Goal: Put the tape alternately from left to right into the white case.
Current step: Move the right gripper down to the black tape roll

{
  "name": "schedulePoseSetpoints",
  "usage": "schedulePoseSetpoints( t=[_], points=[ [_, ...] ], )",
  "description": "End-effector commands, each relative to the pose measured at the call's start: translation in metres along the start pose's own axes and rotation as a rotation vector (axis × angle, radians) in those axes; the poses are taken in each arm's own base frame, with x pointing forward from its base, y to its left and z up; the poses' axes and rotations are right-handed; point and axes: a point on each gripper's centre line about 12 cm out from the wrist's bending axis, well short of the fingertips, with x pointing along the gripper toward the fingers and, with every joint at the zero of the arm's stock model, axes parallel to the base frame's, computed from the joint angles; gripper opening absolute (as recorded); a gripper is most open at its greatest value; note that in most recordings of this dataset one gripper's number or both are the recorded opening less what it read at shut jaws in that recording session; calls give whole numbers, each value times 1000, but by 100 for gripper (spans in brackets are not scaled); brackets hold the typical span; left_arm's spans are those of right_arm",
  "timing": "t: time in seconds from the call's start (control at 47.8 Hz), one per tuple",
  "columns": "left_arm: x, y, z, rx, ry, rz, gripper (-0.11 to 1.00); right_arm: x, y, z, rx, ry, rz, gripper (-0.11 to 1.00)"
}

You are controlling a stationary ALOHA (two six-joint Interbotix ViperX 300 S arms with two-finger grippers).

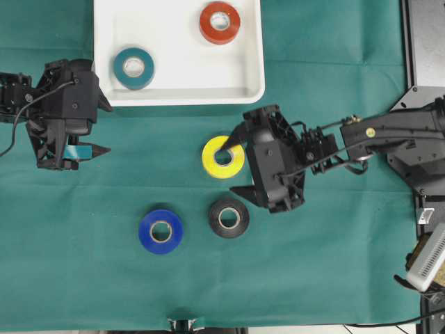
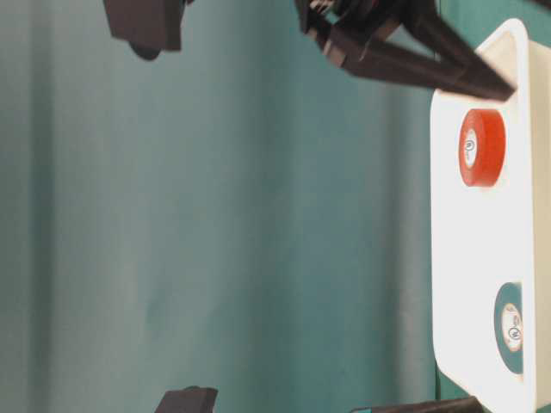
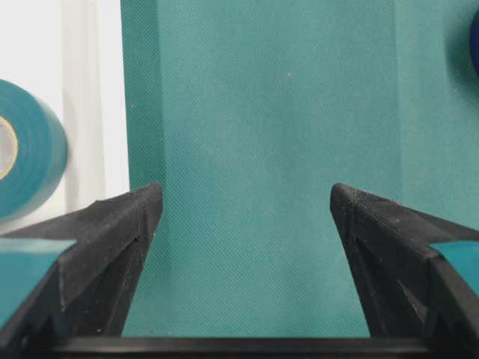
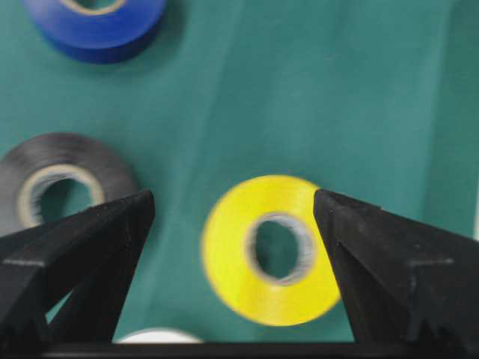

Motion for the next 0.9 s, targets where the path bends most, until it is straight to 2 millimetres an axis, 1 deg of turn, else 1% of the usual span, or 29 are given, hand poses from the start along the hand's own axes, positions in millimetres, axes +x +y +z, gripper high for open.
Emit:
schedulePoseSetpoints(
  t=[0.0,0.146,0.481,0.606,0.878],
  points=[
    [-6,-1,10,1,-40,-2,96,-3,7,4,-1,-21,16,75],
    [-6,-1,11,1,-41,-1,96,-3,11,0,-4,-12,25,75],
    [-6,-1,12,1,-43,-1,96,-3,15,2,-12,-24,37,75],
    [-6,-1,11,1,-41,-1,96,3,18,3,-15,-39,49,75],
    [-6,-1,11,1,-43,-1,96,24,23,1,-24,-8,57,75]
  ],
)
